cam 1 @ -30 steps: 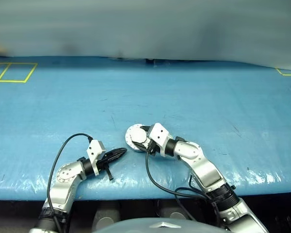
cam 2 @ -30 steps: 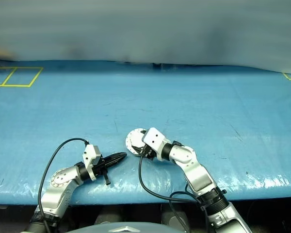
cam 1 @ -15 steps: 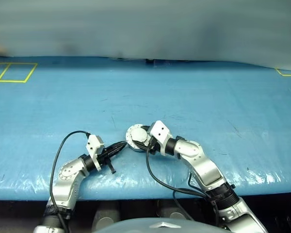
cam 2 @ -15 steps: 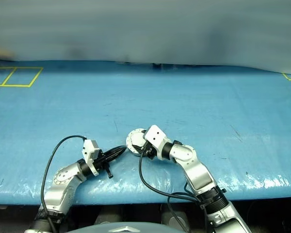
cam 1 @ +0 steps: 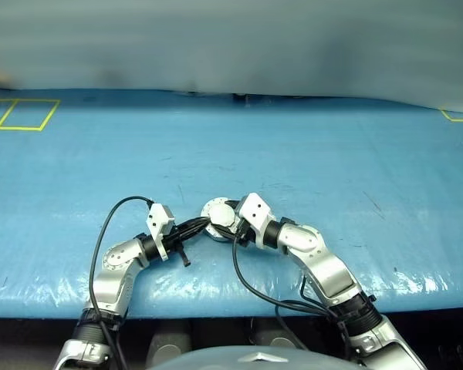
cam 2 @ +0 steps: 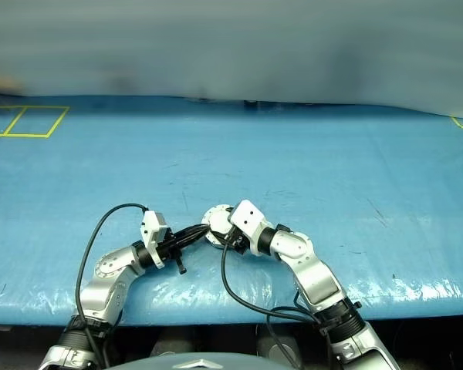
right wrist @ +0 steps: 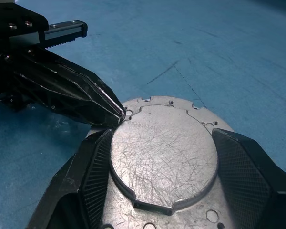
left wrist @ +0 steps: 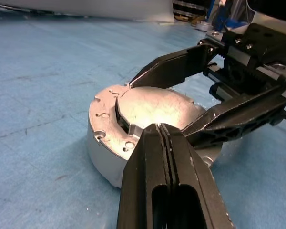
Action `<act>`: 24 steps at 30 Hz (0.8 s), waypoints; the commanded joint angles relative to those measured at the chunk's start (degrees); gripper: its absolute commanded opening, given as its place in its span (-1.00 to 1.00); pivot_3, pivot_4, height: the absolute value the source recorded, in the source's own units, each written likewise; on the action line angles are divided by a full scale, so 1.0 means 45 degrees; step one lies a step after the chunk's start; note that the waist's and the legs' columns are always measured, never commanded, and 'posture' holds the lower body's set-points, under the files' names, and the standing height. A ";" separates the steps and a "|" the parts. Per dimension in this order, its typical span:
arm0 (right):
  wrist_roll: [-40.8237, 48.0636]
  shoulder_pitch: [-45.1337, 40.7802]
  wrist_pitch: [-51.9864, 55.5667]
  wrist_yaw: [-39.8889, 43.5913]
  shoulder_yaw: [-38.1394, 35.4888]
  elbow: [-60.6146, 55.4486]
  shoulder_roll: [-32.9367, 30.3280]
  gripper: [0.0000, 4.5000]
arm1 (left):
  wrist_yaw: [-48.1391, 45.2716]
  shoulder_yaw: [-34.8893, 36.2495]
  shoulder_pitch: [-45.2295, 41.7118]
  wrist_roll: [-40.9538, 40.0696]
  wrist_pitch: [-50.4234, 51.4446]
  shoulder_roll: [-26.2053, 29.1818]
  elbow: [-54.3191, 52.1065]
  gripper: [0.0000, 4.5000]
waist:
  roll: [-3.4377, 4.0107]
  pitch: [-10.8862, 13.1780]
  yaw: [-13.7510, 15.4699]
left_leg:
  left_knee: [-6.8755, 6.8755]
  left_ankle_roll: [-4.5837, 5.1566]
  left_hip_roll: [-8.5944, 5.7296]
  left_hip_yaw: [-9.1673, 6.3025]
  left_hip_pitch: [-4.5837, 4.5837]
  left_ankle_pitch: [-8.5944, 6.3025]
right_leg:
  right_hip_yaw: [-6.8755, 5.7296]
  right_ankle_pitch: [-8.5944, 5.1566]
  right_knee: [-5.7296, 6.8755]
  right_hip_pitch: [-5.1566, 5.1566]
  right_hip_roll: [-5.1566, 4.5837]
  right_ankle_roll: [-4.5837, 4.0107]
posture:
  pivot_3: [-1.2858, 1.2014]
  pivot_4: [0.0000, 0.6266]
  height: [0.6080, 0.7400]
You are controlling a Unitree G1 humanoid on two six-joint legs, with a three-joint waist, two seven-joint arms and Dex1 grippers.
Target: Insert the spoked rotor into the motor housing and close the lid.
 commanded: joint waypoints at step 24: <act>0.0906 0.0767 0.0497 0.0686 -0.0457 -0.0701 -0.0131 0.98 | 0.0440 -0.0494 0.0274 0.0751 -0.0546 -0.0203 0.0482 -1.00 | -0.0003 -0.0005 0.0075 | -0.0019 -0.0002 -0.0017 0.0005 0.0070 -0.0001 | -0.0004 -0.0008 -0.0042 0.0077 -0.0033 0.0001 | 0.03 -0.52 1.00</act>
